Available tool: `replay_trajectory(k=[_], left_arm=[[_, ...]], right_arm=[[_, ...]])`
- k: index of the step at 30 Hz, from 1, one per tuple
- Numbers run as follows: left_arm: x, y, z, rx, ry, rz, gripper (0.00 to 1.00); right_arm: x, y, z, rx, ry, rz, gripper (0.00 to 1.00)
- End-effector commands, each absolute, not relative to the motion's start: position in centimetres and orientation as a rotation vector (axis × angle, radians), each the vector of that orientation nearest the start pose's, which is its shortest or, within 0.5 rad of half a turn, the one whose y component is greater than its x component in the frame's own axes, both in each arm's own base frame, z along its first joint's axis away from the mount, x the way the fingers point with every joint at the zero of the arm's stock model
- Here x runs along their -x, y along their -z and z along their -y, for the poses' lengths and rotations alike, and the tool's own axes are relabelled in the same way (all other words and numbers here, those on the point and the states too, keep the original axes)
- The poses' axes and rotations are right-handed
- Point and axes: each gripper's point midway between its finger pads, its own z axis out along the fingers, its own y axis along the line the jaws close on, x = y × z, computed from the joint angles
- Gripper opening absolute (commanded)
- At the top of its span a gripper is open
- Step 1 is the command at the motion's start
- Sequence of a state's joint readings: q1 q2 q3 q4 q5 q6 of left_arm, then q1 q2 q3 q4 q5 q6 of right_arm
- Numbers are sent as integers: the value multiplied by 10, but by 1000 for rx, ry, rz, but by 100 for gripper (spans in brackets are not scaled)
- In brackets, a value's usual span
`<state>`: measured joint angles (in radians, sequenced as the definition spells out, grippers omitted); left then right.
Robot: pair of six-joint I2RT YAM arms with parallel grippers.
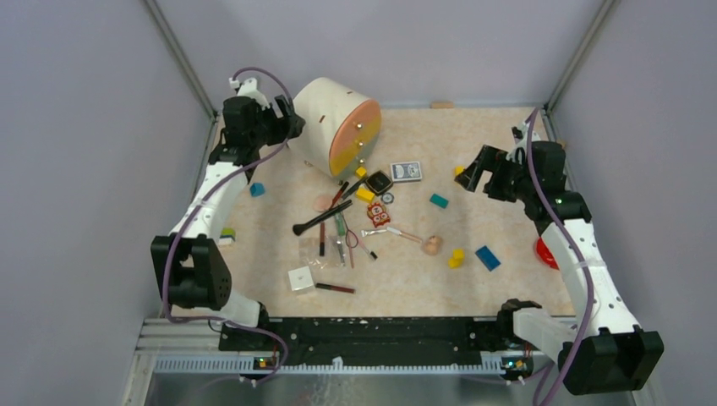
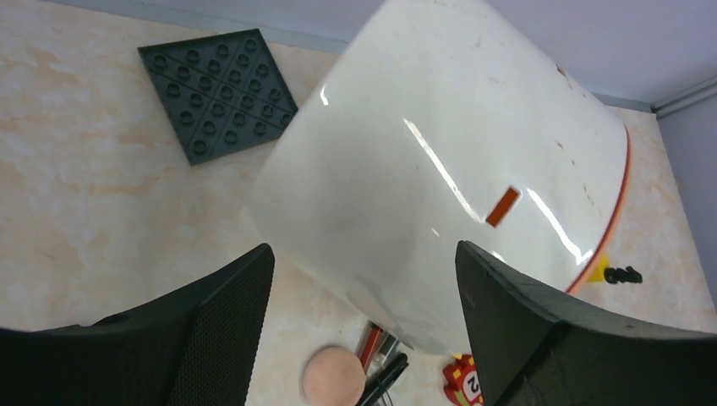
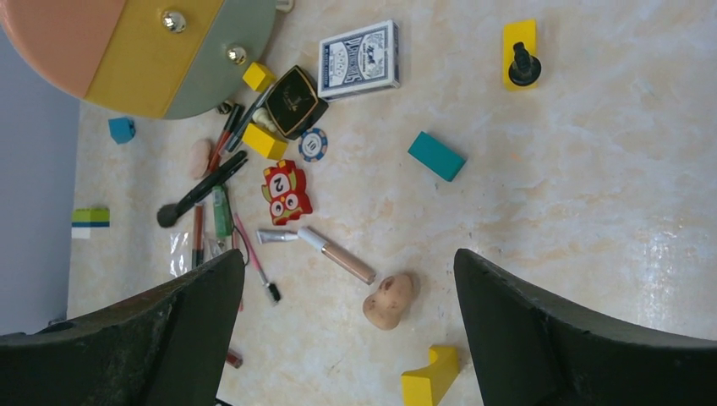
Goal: Organize the makeup
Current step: Move the storage box to the corner of the board.
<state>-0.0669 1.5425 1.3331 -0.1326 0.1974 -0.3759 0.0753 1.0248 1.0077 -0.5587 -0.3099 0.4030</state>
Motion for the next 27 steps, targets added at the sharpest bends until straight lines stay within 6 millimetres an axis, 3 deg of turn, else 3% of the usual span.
replay_trajectory(k=[1, 5, 9, 16, 21, 25, 27], left_arm=[[-446, -295, 96, 120, 600, -1845, 82], [-419, -306, 131, 4, 587, -1796, 85], [-403, -295, 156, -75, 407, -1819, 86], [-406, -256, 161, -136, 154, -1871, 89], [-423, -235, 148, -87, -62, -1911, 91], [-439, -227, 149, -85, -115, -1919, 92], [-444, -228, 137, -25, -186, -1920, 92]], right_arm=[[-308, -253, -95, -152, -639, -2082, 92], [-308, -248, -95, -153, -637, -2097, 91], [-308, -247, -96, -158, -646, -2100, 91], [-307, -248, -98, -156, -663, -2101, 91], [-305, -249, -98, -152, -660, -2103, 91], [-305, -250, -97, -150, -654, -2104, 91], [-305, -251, -96, -146, -647, -2105, 91]])
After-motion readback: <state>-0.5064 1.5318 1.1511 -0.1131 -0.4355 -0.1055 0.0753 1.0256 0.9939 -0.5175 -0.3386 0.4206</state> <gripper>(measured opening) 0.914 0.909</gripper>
